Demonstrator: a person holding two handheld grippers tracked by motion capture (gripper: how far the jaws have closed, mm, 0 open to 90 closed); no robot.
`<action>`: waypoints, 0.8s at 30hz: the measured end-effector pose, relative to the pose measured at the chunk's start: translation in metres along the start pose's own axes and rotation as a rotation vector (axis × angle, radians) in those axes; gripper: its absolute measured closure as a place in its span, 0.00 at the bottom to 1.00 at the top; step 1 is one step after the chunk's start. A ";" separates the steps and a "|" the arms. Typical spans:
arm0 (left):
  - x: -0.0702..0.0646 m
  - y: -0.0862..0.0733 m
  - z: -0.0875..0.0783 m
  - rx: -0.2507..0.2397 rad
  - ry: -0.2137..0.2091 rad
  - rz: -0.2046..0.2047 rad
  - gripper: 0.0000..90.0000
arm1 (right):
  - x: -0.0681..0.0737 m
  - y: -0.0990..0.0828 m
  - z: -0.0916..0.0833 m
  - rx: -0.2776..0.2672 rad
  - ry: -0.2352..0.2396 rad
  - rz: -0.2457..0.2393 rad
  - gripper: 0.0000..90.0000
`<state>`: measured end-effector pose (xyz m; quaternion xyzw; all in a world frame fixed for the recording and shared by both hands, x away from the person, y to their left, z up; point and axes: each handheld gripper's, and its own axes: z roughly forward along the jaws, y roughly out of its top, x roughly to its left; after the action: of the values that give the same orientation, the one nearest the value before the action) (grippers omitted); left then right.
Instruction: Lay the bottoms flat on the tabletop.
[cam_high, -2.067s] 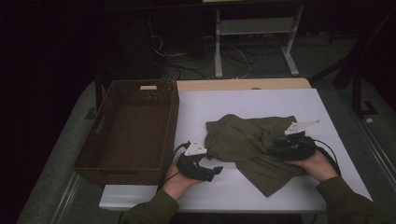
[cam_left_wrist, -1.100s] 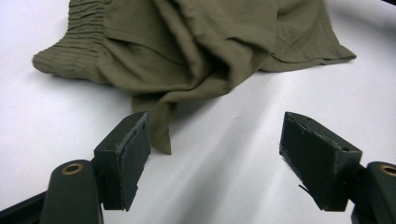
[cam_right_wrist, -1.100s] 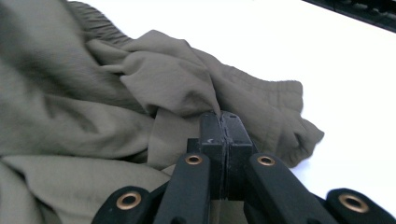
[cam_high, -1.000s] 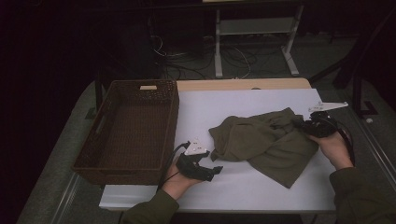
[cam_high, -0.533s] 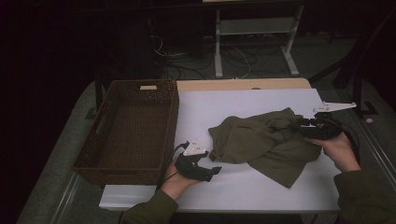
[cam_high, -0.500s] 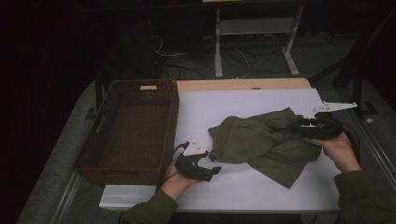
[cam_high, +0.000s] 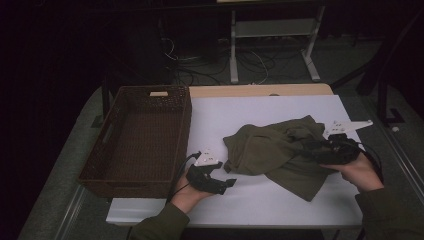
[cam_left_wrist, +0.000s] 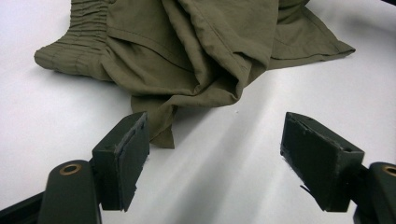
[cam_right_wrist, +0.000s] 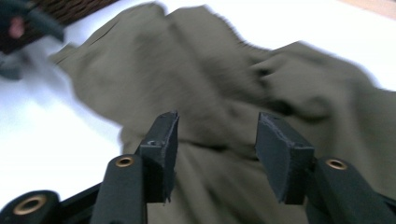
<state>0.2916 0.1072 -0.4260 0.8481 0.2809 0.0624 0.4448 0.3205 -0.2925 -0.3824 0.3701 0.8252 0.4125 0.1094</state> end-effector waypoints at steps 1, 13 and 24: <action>0.000 0.000 0.000 0.000 -0.001 0.000 0.26 | 0.004 -0.002 0.002 0.006 0.016 -0.004 0.56; -0.002 -0.001 0.003 0.007 -0.012 0.003 0.26 | 0.041 -0.021 0.041 0.146 0.141 -0.112 0.59; -0.002 -0.001 0.004 0.012 -0.013 0.003 0.26 | 0.051 -0.015 0.076 0.184 0.145 -0.165 0.53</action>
<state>0.2913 0.1039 -0.4288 0.8516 0.2772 0.0557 0.4414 0.3137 -0.2164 -0.4359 0.2789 0.8929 0.3502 0.0484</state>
